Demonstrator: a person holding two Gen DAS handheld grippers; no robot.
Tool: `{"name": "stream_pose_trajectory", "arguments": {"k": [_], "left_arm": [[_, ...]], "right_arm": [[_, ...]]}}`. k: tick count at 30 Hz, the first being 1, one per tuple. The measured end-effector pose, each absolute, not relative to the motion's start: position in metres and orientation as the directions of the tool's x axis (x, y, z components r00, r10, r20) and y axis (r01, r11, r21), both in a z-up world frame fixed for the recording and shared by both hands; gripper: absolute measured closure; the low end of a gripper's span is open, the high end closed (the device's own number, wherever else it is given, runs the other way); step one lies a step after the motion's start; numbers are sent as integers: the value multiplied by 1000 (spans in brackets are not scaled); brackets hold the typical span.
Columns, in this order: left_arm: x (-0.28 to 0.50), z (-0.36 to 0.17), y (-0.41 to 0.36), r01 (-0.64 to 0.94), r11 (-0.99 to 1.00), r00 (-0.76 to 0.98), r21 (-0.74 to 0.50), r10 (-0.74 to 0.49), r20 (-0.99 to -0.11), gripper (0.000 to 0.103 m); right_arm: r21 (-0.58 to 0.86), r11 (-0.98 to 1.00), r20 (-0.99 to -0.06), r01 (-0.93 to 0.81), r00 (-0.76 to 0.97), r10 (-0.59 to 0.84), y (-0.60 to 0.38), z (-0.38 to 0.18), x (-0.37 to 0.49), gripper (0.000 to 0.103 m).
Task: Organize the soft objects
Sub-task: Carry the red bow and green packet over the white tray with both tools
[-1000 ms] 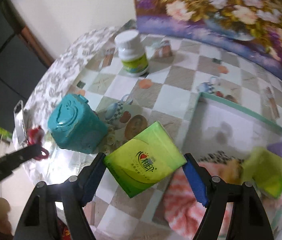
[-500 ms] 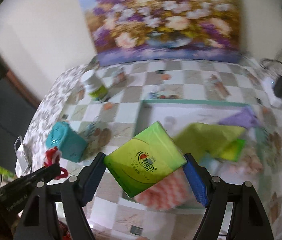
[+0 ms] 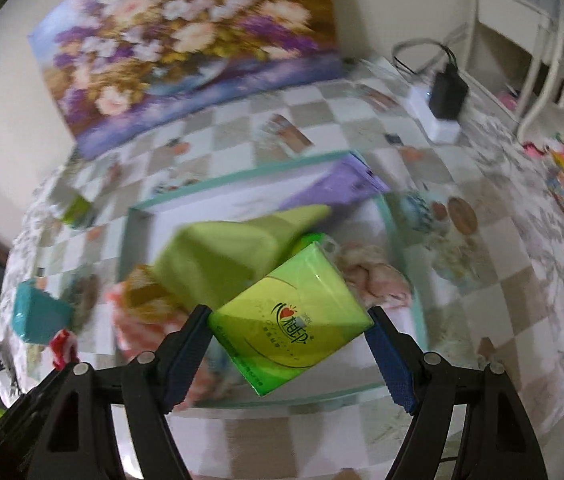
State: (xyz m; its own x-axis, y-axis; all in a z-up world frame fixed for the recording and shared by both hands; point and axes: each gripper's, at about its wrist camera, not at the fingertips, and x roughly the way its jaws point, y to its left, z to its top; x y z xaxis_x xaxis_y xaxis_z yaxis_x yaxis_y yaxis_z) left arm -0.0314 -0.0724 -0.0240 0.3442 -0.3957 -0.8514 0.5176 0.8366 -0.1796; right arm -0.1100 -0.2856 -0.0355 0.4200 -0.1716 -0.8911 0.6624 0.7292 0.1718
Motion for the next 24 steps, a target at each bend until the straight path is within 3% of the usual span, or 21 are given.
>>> {"name": "stream_pose_trajectory", "arguments": {"k": [12, 15, 17, 24], "left_arm": [[-40, -44, -111, 618, 783, 347, -72, -354, -869, 80], [-34, -51, -109, 598, 792, 304, -121, -364, -880, 65], [-30, -55, -105, 569, 808, 282, -150, -364, -888, 40], [-13, -72, -83, 417, 854, 165, -310, -407, -898, 34]], "right_arm": [[192, 700, -933, 688, 349, -88, -304, -71, -109, 23], [179, 699, -939, 692, 332, -87, -303, -74, -109, 23], [171, 698, -943, 695, 321, -89, -304, -75, -108, 23], [128, 698, -954, 705, 280, -107, -305, -76, -107, 15]]}}
